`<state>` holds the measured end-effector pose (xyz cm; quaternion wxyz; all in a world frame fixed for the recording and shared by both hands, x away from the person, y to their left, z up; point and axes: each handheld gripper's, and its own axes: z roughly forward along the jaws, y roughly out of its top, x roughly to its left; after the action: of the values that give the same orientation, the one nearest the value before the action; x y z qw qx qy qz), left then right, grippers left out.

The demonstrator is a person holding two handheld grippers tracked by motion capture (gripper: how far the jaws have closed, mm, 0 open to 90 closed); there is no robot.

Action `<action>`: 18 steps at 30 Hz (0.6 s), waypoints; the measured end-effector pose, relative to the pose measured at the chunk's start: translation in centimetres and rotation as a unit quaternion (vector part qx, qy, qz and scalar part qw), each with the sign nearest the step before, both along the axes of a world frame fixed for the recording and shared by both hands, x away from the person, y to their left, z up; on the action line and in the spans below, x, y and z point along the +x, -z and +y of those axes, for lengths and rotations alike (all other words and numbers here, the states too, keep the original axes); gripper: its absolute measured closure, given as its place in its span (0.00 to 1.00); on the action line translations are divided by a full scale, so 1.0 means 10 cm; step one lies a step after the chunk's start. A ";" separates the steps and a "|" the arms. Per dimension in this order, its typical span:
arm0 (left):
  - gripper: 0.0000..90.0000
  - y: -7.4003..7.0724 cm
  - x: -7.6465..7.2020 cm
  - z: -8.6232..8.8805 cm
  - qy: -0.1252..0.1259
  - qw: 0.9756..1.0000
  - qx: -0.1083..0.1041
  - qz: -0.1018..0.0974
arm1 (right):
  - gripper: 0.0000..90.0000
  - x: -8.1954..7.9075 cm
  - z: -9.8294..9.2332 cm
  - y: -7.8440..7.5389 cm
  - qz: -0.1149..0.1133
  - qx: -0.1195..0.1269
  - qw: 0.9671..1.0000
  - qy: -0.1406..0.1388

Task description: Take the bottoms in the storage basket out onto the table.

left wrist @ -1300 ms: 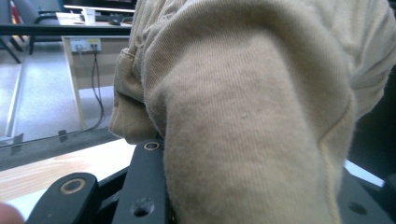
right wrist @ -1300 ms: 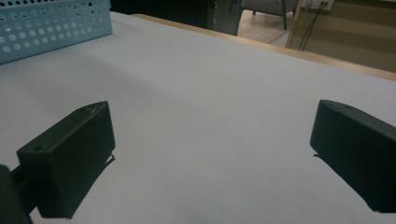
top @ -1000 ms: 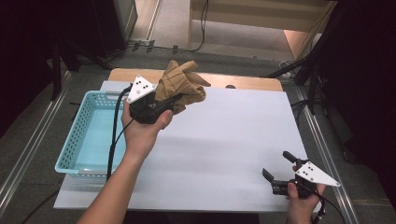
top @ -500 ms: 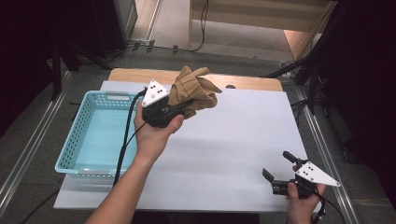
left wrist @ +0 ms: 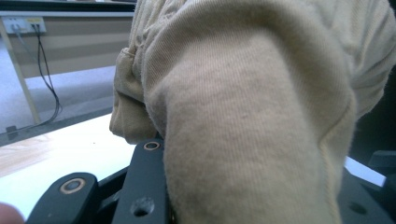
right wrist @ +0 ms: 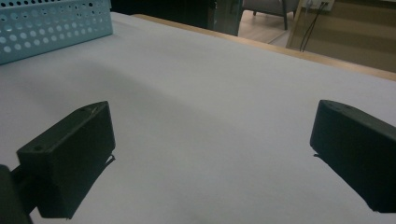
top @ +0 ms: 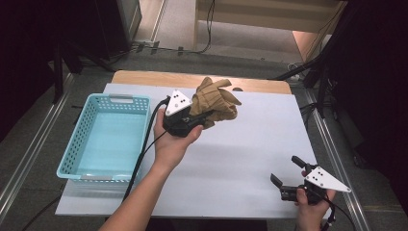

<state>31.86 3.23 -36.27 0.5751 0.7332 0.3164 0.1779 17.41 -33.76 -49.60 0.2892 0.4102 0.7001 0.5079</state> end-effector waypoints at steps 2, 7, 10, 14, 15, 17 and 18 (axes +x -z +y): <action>0.70 0.02 0.00 -0.03 0.003 1.000 0.002 0.002 | 0.00 0.00 0.00 0.00 0.000 0.000 1.000 0.000; 0.70 0.08 0.00 -0.09 0.007 1.000 0.004 0.006 | 0.00 0.00 0.00 0.00 0.000 0.000 1.000 0.000; 0.70 0.12 0.00 -0.12 0.009 1.000 0.006 0.009 | 0.00 0.00 -0.01 0.00 0.000 0.001 1.000 0.000; 0.70 0.19 0.01 -0.16 0.011 1.000 0.012 0.014 | 0.00 0.00 -0.01 0.00 0.000 0.001 1.000 0.001; 0.70 0.20 0.01 -0.17 0.012 1.000 0.012 0.015 | 0.00 0.00 -0.01 0.00 0.000 0.001 1.000 0.001; 0.70 0.23 0.01 -0.19 0.013 1.000 0.013 0.015 | 0.00 0.00 -0.01 0.00 0.000 0.001 1.000 0.000; 0.70 0.25 0.01 -0.20 0.014 1.000 0.016 0.016 | 0.00 0.00 -0.01 0.00 0.000 0.001 1.000 0.000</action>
<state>31.93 1.24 -38.72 0.5609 0.7493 0.3120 0.1631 17.40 -33.84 -49.60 0.2889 0.4108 0.6994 0.5086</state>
